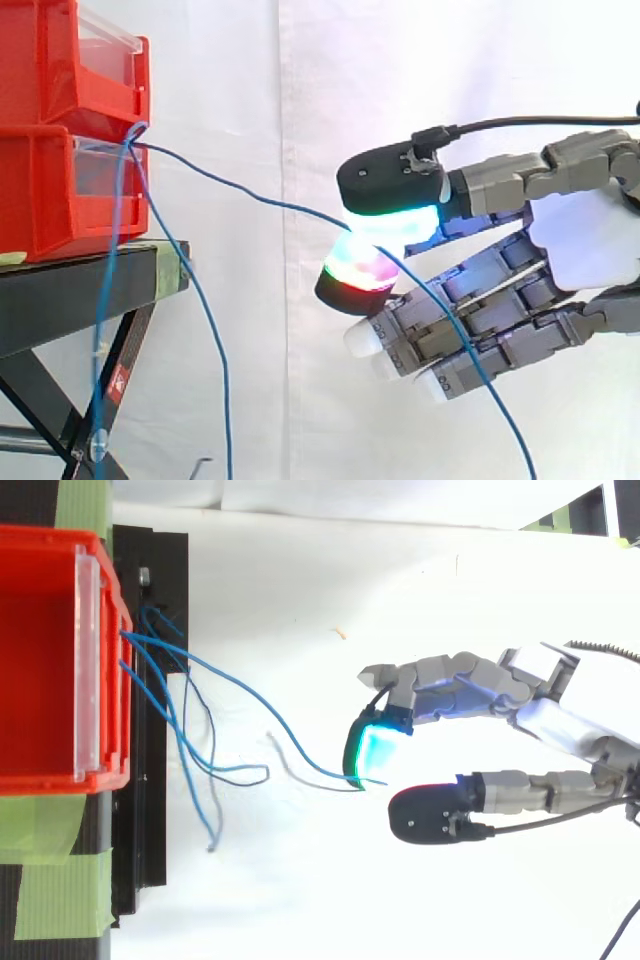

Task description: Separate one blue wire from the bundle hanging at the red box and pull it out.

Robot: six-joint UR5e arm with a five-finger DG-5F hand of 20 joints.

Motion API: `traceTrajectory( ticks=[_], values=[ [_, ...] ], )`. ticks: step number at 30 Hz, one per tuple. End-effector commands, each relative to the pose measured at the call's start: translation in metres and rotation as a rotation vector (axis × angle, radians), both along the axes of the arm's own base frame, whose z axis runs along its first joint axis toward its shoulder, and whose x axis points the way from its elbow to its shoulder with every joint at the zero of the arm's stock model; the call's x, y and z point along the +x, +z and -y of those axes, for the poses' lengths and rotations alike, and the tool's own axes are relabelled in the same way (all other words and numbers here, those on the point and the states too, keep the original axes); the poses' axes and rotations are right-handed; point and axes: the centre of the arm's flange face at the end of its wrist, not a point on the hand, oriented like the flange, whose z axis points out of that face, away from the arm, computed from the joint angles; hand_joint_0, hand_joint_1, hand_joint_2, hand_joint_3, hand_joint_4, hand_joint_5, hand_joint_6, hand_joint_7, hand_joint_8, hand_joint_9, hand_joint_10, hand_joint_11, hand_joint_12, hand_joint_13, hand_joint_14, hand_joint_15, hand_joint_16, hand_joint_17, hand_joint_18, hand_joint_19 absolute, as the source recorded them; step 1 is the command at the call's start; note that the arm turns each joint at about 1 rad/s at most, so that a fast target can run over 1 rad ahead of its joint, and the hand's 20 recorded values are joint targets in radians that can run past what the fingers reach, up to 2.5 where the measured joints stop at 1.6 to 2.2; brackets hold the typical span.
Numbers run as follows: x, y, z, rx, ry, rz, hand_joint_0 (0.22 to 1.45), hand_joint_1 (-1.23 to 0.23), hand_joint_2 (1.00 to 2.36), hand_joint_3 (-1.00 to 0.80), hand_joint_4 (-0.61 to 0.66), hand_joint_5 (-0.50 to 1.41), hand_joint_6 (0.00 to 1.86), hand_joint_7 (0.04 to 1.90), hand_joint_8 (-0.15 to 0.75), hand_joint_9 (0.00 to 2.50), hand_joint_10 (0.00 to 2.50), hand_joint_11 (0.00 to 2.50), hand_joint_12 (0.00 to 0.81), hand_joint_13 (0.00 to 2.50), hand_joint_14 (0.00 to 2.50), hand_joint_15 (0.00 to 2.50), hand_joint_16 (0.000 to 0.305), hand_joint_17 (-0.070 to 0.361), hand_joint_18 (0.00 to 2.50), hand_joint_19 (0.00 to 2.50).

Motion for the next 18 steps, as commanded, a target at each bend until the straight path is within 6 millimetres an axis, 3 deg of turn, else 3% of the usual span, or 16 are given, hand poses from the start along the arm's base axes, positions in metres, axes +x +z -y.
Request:
traceTrajectory(
  ticks=[1,18],
  values=[
    [0.0003,-0.001,-0.0029,-0.007,0.01,0.002,0.6,-0.82,1.02,0.17,-0.25,-0.11,0.83,1.23,0.256,0.55,0.01,0.56,0.368,0.13,0.01,0.24,0.056,0.127,0.2,0.37],
    [0.0007,-0.0013,-0.0048,-0.065,0.037,-0.028,0.6,-0.8,1.01,0.18,-0.26,-0.11,0.85,1.17,0.243,0.51,0.01,0.55,0.355,0.06,0.01,0.23,0.056,0.125,0.08,0.34]
  ],
)
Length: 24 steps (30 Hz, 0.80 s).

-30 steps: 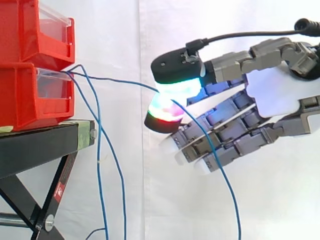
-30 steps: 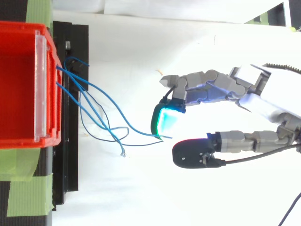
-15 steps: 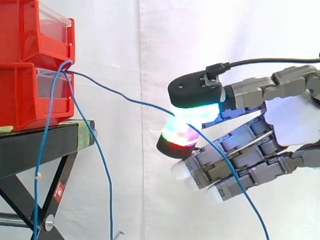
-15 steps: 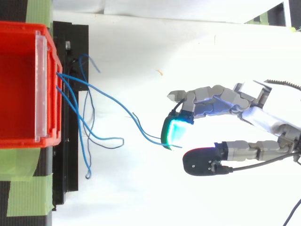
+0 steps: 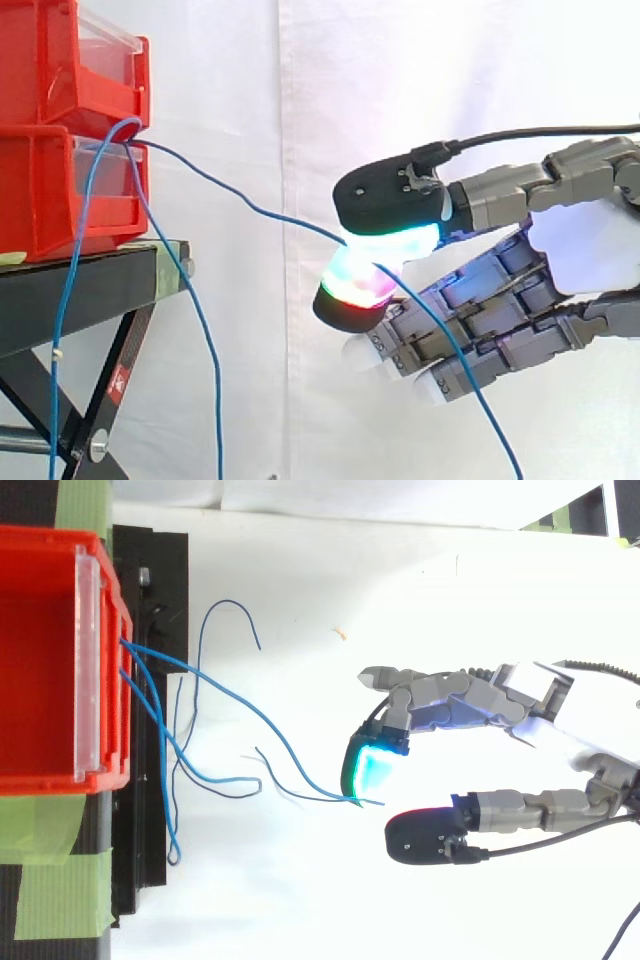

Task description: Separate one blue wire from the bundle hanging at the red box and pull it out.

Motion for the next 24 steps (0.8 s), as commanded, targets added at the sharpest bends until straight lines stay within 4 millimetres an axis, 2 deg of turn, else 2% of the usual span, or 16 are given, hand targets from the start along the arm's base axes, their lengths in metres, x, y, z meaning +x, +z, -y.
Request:
traceTrajectory(
  ticks=[1,24],
  values=[
    [0.0001,-0.0001,-0.0003,0.0,0.003,-0.001,0.6,-0.8,1.01,0.18,-0.25,-0.11,0.85,1.18,0.245,0.51,0.01,0.55,0.357,0.06,0.01,0.24,0.056,0.126,0.08,0.34],
    [0.0,0.0,-0.0002,0.0,0.001,0.0,0.59,-0.8,1.01,0.18,-0.25,-0.11,0.86,1.16,0.236,0.43,0.01,0.43,0.376,0.14,0.01,0.23,0.056,0.126,0.07,0.29]
  ],
)
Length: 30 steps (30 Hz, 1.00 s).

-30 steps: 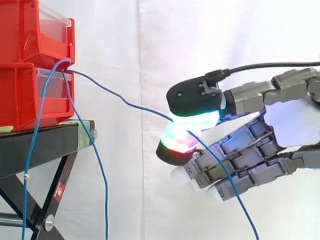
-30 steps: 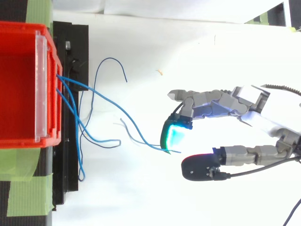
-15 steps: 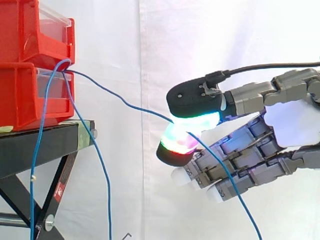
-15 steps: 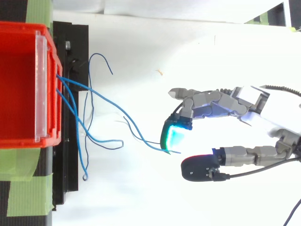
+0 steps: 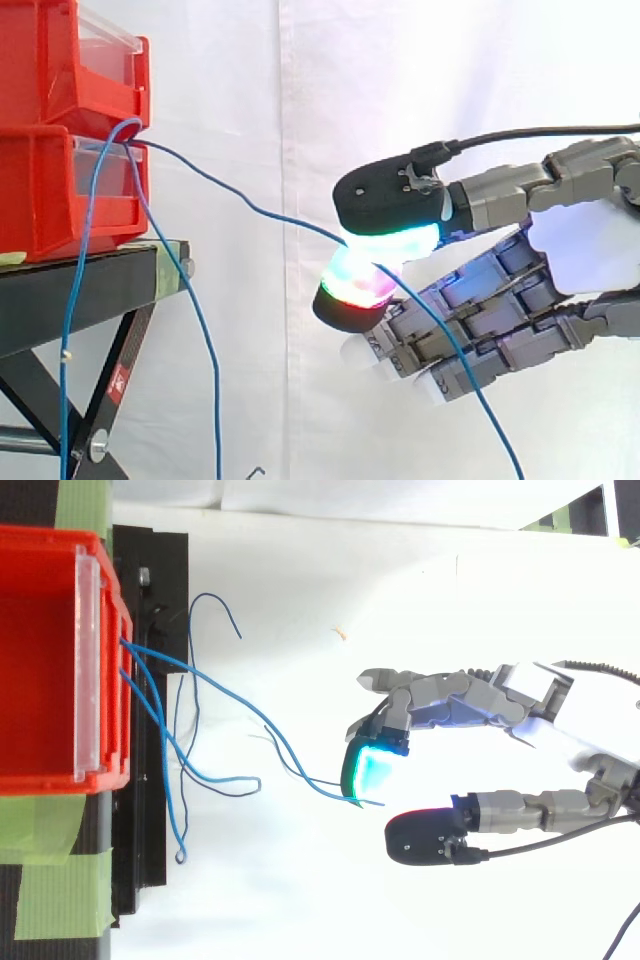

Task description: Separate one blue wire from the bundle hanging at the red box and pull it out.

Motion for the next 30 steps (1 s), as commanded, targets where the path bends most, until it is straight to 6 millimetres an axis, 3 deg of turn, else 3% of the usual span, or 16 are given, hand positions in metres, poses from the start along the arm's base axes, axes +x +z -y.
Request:
traceTrajectory(
  ticks=[1,30],
  values=[
    [0.0,-0.0001,-0.0001,0.0,0.0,0.0,0.59,-0.8,1.01,0.18,-0.25,-0.11,0.86,1.16,0.236,0.43,0.01,0.43,0.376,0.14,0.01,0.23,0.056,0.126,0.07,0.29],
    [0.0,-0.0001,-0.0001,0.0,0.0,0.0,0.59,-0.78,1.01,0.17,-0.25,-0.12,0.86,1.15,0.238,0.43,0.01,0.43,0.373,0.14,0.01,0.23,0.055,0.124,0.11,0.32]
  ],
)
